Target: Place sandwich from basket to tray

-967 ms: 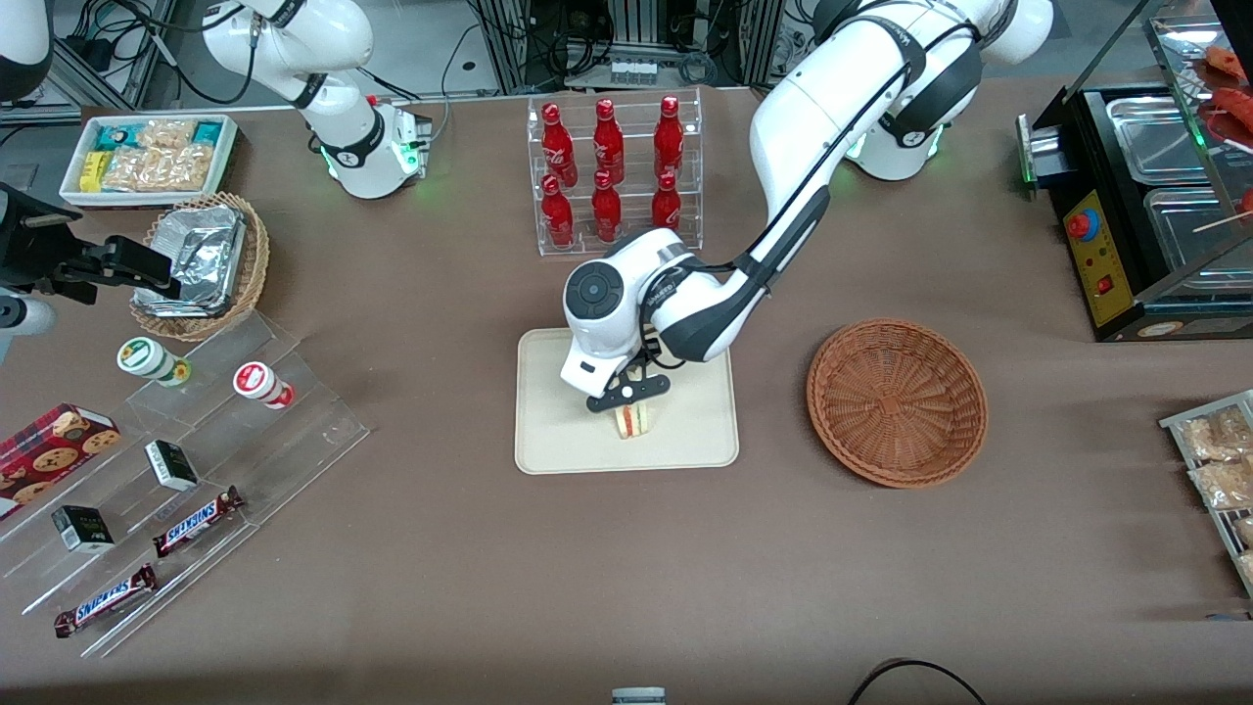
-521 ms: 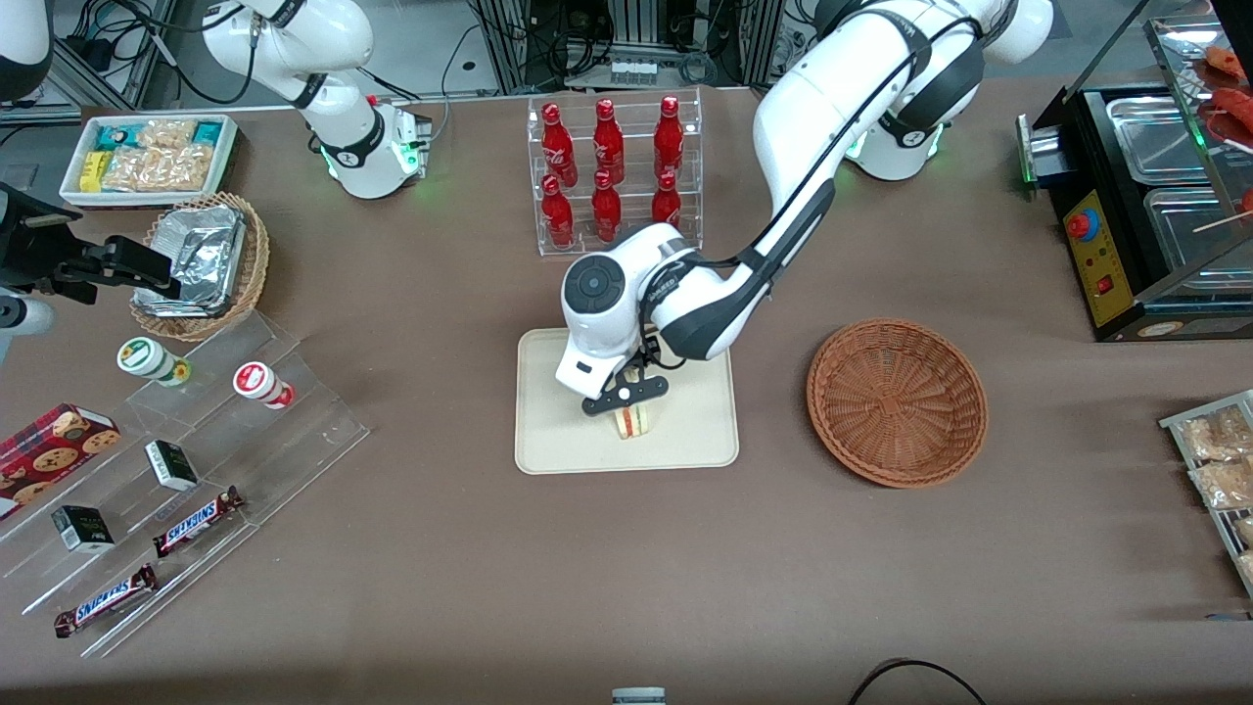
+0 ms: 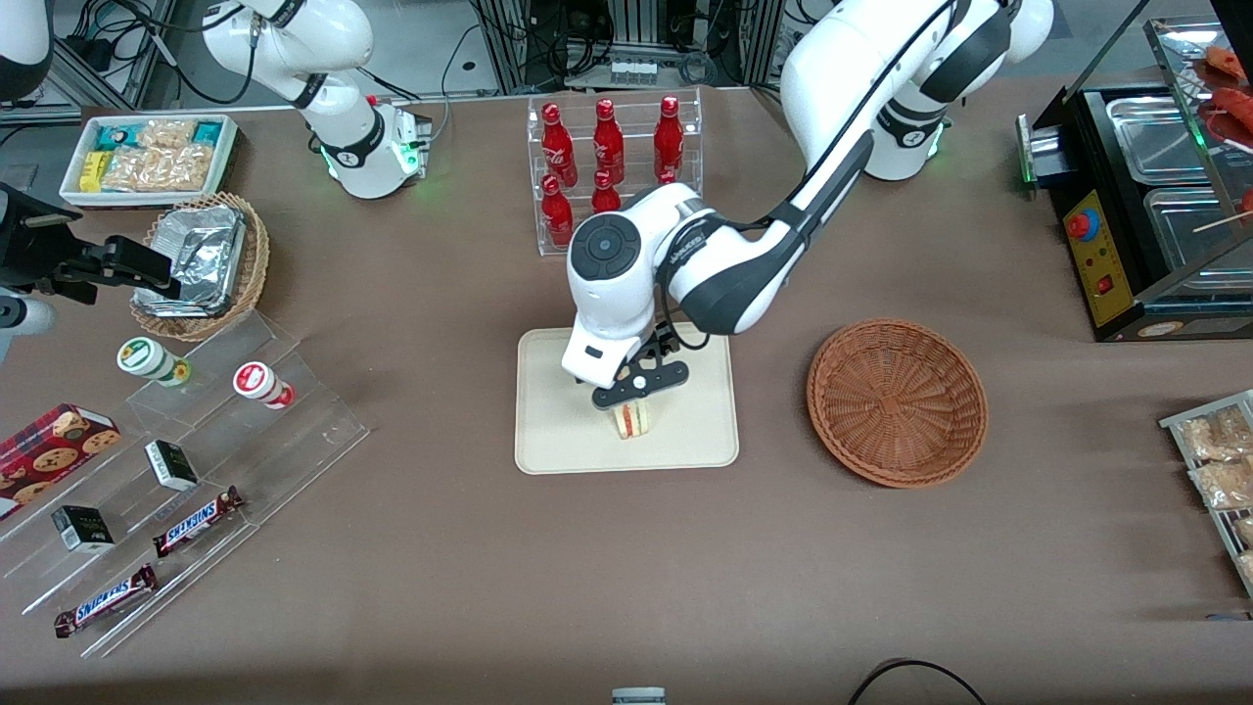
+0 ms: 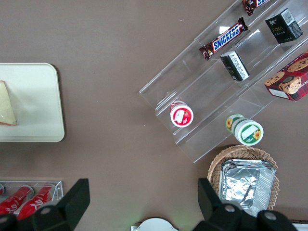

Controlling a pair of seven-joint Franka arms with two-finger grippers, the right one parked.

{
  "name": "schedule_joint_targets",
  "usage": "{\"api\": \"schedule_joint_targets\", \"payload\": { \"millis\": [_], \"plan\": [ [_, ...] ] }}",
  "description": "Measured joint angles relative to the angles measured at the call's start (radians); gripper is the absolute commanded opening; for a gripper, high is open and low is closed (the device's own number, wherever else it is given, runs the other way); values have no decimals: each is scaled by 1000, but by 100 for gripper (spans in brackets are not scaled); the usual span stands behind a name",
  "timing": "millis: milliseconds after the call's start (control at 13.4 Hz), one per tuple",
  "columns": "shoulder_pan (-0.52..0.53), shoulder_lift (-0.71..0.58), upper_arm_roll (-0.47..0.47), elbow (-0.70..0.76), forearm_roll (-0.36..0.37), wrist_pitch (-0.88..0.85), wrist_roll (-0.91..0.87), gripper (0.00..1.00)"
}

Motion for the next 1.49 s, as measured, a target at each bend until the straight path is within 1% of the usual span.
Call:
{"api": "schedule_joint_targets", "payload": {
  "millis": [149,298,446,595,893,1041,1190,1488],
  "plan": [
    [52,-43,-1,4,-5,-32,22,100],
    [115,-90,-1,4,-35,-75,107,100],
    [186,-135,-1,-15,-79,-134,255,100],
    [271,-203,0,-84,-124,-150,413,100],
    [405,-349,0,-265,-135,-159,662,100],
    [463,-411,0,-327,-136,-163,777,100],
    [530,-461,2,-351,-137,-203,896,100],
    [660,-536,8,-353,-137,-243,1091,100]
  ]
}}
